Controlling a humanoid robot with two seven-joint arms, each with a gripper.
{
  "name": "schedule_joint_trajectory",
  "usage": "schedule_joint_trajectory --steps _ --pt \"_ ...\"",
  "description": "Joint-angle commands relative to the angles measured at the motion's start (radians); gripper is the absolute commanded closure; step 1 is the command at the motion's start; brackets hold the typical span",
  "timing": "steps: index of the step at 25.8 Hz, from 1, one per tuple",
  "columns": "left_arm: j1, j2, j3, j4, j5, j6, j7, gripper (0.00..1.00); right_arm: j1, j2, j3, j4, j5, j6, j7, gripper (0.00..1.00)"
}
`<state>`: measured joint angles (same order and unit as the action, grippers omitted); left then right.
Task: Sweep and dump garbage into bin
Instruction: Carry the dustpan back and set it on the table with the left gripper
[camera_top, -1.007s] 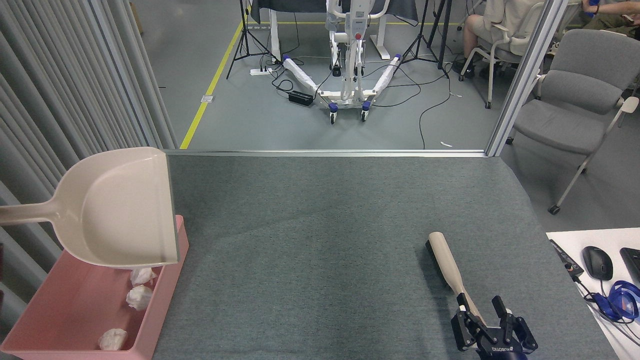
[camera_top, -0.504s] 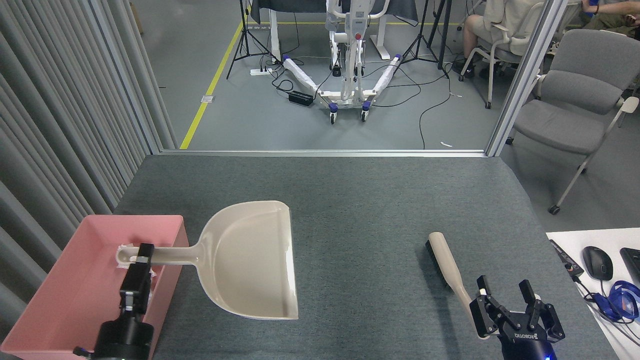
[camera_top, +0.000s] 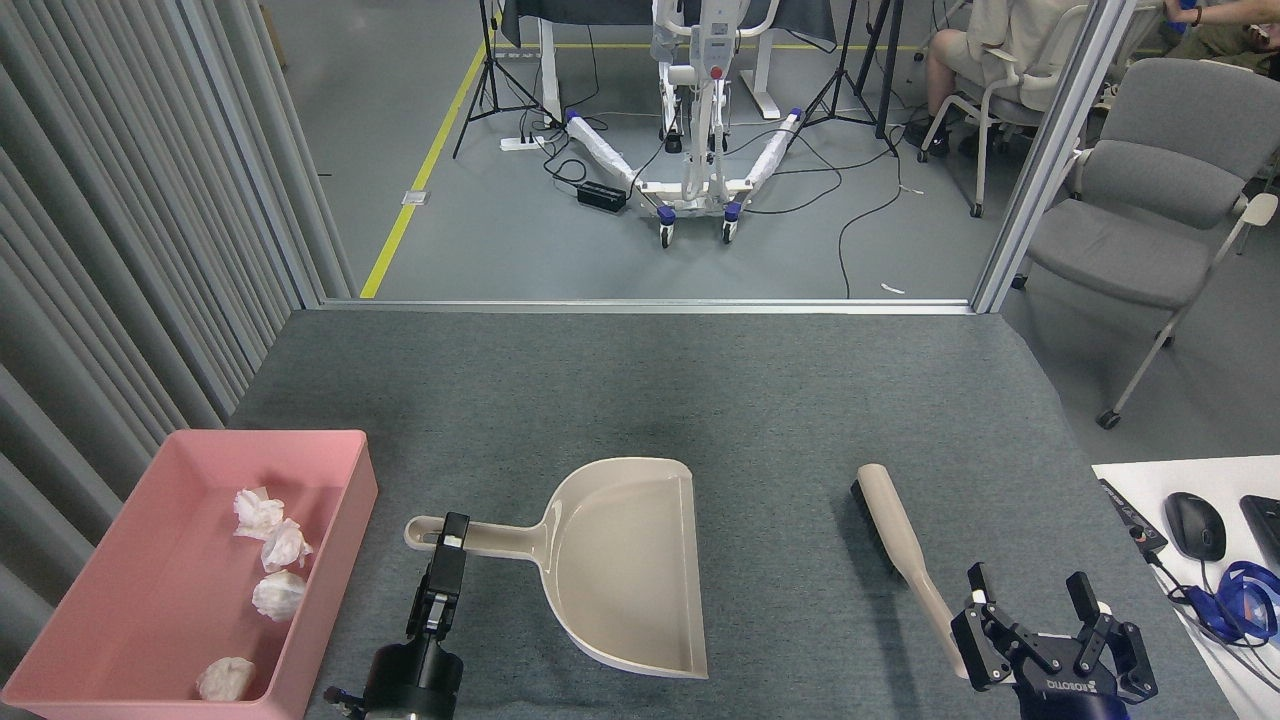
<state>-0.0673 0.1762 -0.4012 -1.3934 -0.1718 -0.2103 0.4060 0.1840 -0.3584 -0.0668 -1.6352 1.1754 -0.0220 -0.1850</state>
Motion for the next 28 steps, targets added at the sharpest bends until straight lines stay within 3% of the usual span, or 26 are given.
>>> schedule_joint_trajectory --steps 1,6,13,18,23,26,27,28 --pt "-0.029 -0.004 -0.002 0.068 -0.045 -0.008 0.007 1.0 0.017 0.003 -0.005 -0.028 0.024 0.017 0.027 0.02" --pt "-0.051 -0.003 -0.001 0.14 -0.041 -0.047 0.008 1.0 0.035 0.012 -0.004 -0.066 0.095 0.047 0.029 0.02" --pt "-0.075 -0.017 0.002 0.246 -0.041 -0.097 0.017 0.99 0.046 0.015 -0.005 -0.066 0.102 0.048 0.029 0.02" --pt "-0.103 -0.023 0.002 0.309 -0.049 -0.101 0.04 0.91 0.057 0.026 -0.004 -0.064 0.105 0.044 0.029 0.02" --pt "-0.121 -0.023 0.002 0.347 -0.054 -0.113 0.043 0.86 0.058 0.033 -0.005 -0.064 0.151 0.047 0.029 0.02" --pt "-0.131 -0.023 -0.001 0.367 -0.052 -0.104 0.043 0.67 0.058 0.032 -0.005 -0.063 0.151 0.045 0.029 0.02" --pt "-0.131 -0.023 -0.001 0.369 -0.052 -0.103 0.043 0.55 0.058 0.032 -0.005 -0.063 0.151 0.045 0.029 0.02" --pt "-0.131 -0.023 -0.001 0.37 -0.052 -0.101 0.045 0.34 0.058 0.032 -0.004 -0.063 0.151 0.045 0.029 0.02"
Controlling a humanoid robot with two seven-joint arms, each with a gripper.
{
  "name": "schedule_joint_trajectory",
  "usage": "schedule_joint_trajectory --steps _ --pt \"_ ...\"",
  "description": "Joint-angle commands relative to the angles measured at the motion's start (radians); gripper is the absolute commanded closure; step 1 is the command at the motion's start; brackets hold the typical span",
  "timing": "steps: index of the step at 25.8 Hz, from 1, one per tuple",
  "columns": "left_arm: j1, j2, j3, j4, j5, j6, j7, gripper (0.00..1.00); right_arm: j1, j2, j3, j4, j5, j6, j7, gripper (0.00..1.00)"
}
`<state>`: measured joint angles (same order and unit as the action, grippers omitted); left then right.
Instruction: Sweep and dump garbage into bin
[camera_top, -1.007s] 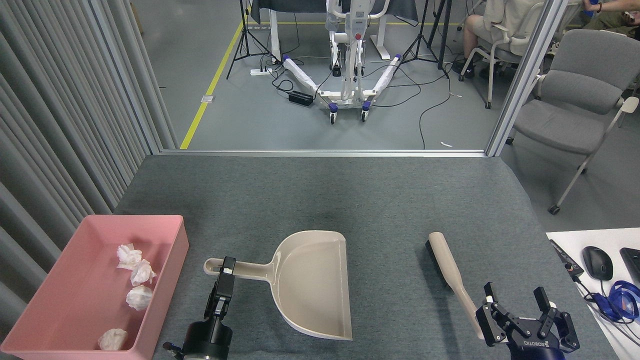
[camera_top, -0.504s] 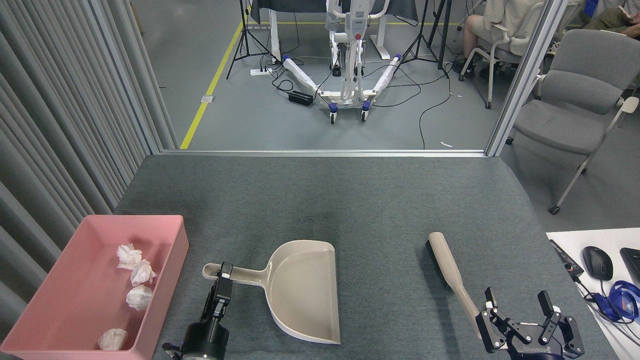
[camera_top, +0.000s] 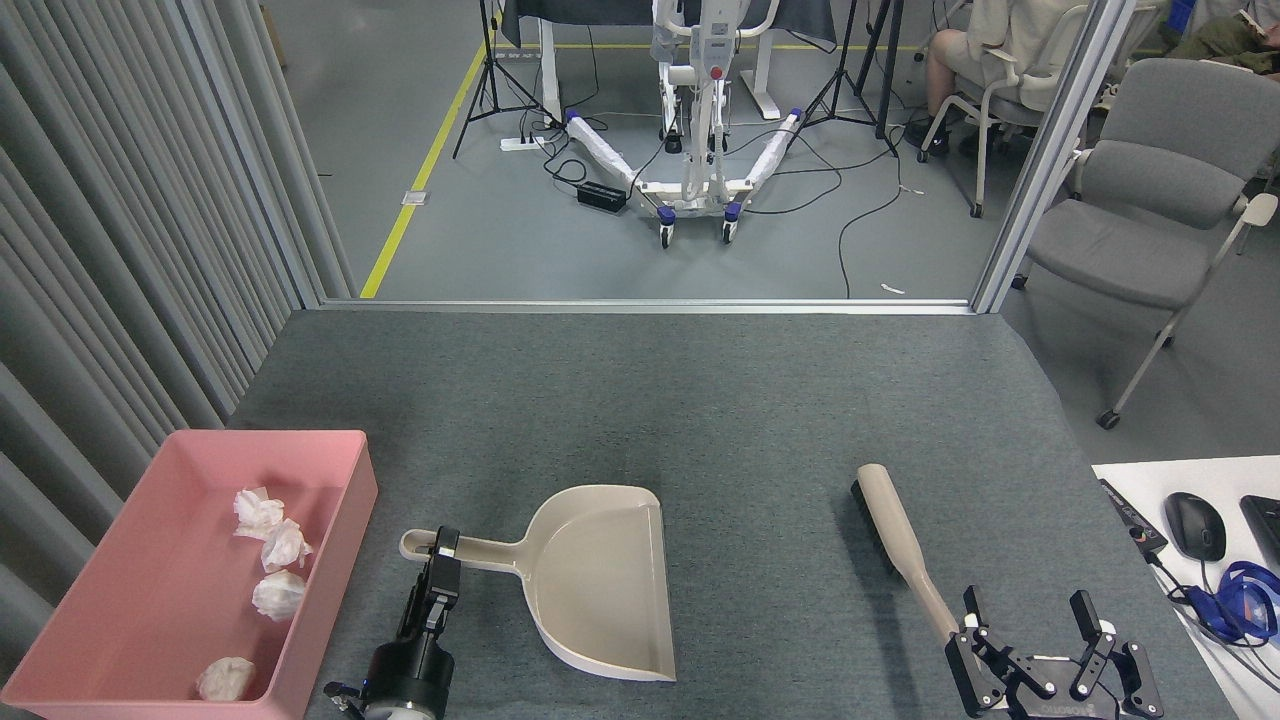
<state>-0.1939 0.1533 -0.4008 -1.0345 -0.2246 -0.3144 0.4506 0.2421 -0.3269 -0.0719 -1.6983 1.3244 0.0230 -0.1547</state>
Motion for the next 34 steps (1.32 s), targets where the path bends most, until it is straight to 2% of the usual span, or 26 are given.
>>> schedule_joint_trajectory --steps 1,2,3,9,13,17,20,23,27,30,34 --pt "-0.004 0.0 -0.001 0.013 0.002 0.005 -0.001 0.17 0.0 0.0 0.001 0.002 0.002 0.0 -0.002 0.02" --pt "-0.004 0.0 -0.001 0.014 0.002 0.005 -0.001 0.06 0.0 0.0 0.0 0.002 0.002 0.0 -0.002 0.02" --pt "-0.004 0.0 -0.003 0.014 0.002 0.005 -0.003 0.02 -0.001 0.0 0.0 0.003 0.002 0.0 -0.002 0.02" --pt "0.016 0.008 -0.021 0.01 0.008 0.02 -0.006 0.01 -0.001 0.002 0.001 0.008 -0.007 -0.008 0.001 0.02" --pt "0.057 0.014 -0.032 -0.001 0.01 0.017 -0.006 0.01 -0.001 0.003 0.001 0.009 -0.044 -0.028 0.003 0.02" --pt "0.126 0.02 -0.043 -0.119 -0.002 0.018 -0.006 0.01 -0.001 0.005 0.001 0.009 -0.048 -0.035 0.003 0.02" --pt "0.215 0.074 -0.039 -0.234 -0.027 0.032 0.002 0.01 -0.003 0.014 0.003 0.009 -0.048 -0.035 0.003 0.02" --pt "0.255 0.11 -0.032 -0.351 -0.122 0.106 0.003 0.01 -0.003 0.014 0.003 0.009 -0.053 -0.035 0.001 0.02" --pt "0.314 0.14 -0.012 -0.538 -0.286 0.298 0.003 0.01 -0.001 0.016 0.003 0.009 -0.054 -0.031 -0.002 0.02" --pt "0.326 0.173 0.02 -0.621 -0.415 0.431 -0.006 0.01 -0.001 0.017 0.004 0.009 -0.062 -0.037 0.0 0.02" --pt "0.318 0.233 0.053 -0.658 -0.637 0.457 -0.01 0.01 -0.001 0.019 0.008 0.009 -0.077 -0.043 -0.002 0.02"
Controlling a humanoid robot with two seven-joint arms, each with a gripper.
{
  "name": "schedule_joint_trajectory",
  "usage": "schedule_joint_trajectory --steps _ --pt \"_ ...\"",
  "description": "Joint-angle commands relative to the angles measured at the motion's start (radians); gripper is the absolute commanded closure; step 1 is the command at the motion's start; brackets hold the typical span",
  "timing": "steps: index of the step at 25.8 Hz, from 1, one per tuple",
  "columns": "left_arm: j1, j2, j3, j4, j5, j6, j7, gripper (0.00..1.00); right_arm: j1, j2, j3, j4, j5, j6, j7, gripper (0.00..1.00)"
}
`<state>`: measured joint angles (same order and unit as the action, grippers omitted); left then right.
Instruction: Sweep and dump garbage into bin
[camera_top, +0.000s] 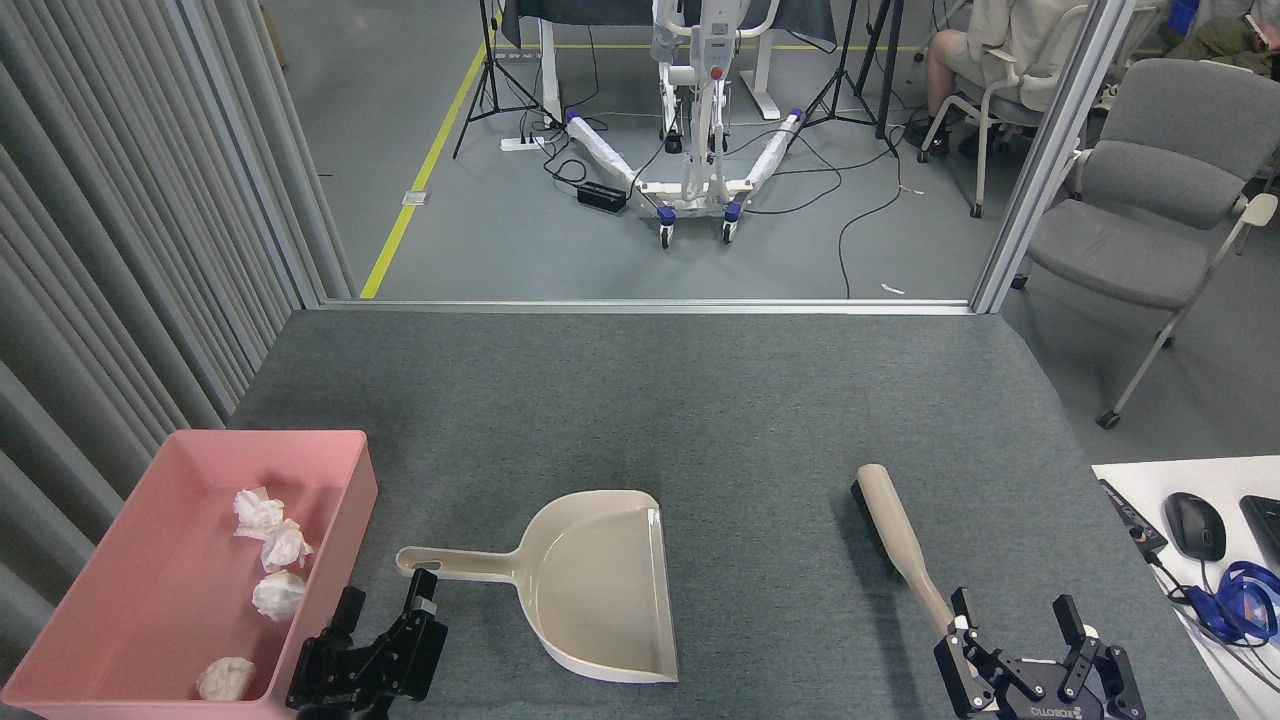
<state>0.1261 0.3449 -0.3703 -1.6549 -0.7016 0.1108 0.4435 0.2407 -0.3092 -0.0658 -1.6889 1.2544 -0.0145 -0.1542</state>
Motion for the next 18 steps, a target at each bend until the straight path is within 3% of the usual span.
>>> schedule_joint_trajectory --steps 1,4,9,18 --pt "-0.01 0.055 0.025 -0.037 -0.232 0.032 -0.005 0.01 0.0 0.001 0.001 -0.002 -0.007 -0.005 -0.004 0.02" --pt "-0.072 0.083 0.039 -0.019 -0.325 0.029 -0.008 0.01 -0.001 0.001 0.0 -0.002 -0.007 -0.005 -0.007 0.02" --pt "-0.089 0.091 0.169 0.01 -0.24 0.023 -0.012 0.01 0.0 -0.001 0.001 0.002 -0.009 -0.004 -0.001 0.02" --pt "-0.056 0.128 0.212 0.038 -0.217 0.01 -0.012 0.01 -0.054 -0.016 0.003 0.043 -0.027 0.007 -0.002 0.02"
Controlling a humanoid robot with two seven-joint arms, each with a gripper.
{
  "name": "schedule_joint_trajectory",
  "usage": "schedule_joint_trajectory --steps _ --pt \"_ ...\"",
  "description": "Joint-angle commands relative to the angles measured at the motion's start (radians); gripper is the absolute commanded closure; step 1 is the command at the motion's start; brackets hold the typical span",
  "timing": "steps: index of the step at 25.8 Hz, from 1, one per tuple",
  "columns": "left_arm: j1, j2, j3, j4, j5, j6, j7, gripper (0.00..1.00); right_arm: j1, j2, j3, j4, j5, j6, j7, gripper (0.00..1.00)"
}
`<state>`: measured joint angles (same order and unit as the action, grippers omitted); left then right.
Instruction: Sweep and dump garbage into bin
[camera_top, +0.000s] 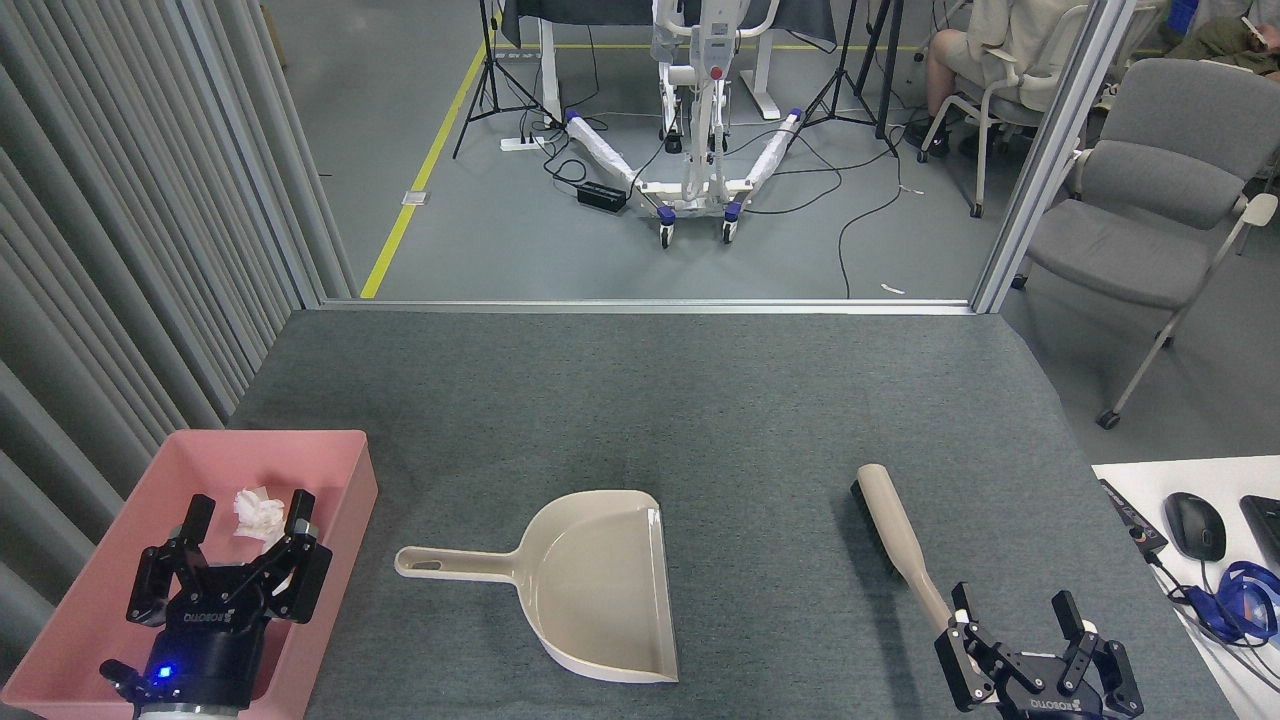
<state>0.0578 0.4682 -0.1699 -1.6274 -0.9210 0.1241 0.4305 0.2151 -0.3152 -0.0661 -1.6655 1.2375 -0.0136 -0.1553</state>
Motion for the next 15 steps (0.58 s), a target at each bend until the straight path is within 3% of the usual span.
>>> schedule_joint_trajectory --steps 1,15 --pt "0.014 0.004 0.012 0.018 0.002 -0.003 -0.001 0.01 -0.036 -0.012 0.005 0.029 -0.018 0.007 -0.001 0.02" --pt "0.024 0.0 0.013 0.041 0.002 -0.004 -0.016 0.01 -0.072 -0.008 0.009 0.059 -0.029 0.006 -0.001 0.02"
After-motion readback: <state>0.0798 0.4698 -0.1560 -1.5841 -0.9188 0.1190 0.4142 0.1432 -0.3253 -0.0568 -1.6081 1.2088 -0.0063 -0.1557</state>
